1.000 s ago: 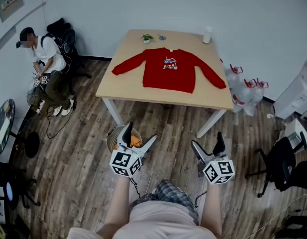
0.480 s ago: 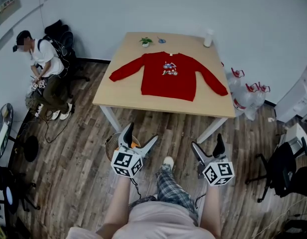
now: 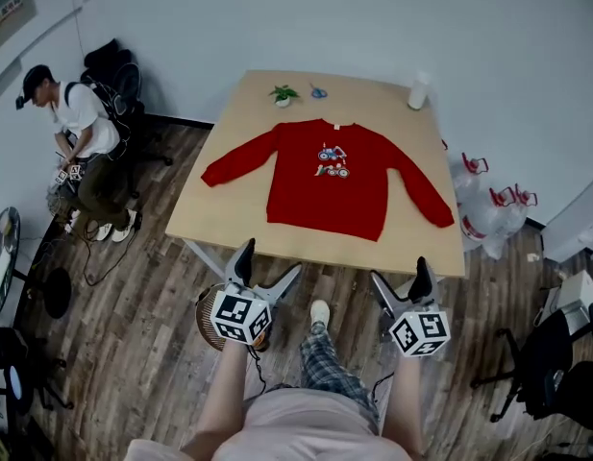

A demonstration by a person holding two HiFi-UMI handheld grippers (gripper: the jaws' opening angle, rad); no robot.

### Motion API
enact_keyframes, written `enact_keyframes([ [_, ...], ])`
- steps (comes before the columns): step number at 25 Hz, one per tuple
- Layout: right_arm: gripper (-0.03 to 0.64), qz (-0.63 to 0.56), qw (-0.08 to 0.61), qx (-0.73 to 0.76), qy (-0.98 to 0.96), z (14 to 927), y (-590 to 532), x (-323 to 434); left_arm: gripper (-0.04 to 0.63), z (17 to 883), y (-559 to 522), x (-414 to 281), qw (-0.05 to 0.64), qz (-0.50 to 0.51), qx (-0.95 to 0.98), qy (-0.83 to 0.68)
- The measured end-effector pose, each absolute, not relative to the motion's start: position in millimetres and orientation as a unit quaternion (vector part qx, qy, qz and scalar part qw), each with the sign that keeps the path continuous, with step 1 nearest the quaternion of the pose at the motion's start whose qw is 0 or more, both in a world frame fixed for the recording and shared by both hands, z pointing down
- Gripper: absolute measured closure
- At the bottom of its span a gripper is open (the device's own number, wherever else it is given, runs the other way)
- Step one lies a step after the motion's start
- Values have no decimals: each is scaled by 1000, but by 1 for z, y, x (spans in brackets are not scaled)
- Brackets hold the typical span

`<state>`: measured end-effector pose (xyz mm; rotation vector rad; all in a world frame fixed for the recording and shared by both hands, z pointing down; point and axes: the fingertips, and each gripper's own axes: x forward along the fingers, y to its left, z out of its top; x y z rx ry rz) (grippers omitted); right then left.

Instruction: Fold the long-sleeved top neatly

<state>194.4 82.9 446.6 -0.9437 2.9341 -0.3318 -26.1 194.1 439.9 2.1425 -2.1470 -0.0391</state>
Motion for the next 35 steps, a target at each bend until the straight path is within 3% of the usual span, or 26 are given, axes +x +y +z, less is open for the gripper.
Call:
enact_keyframes([
  [14, 78, -117, -4, -266, 957, 435, -134, 75, 141, 430, -17, -125, 76, -6, 681, -729],
  [35, 91, -135, -19, -270, 953, 427, -217, 29, 141, 426, -101, -181, 92, 2, 663, -743],
])
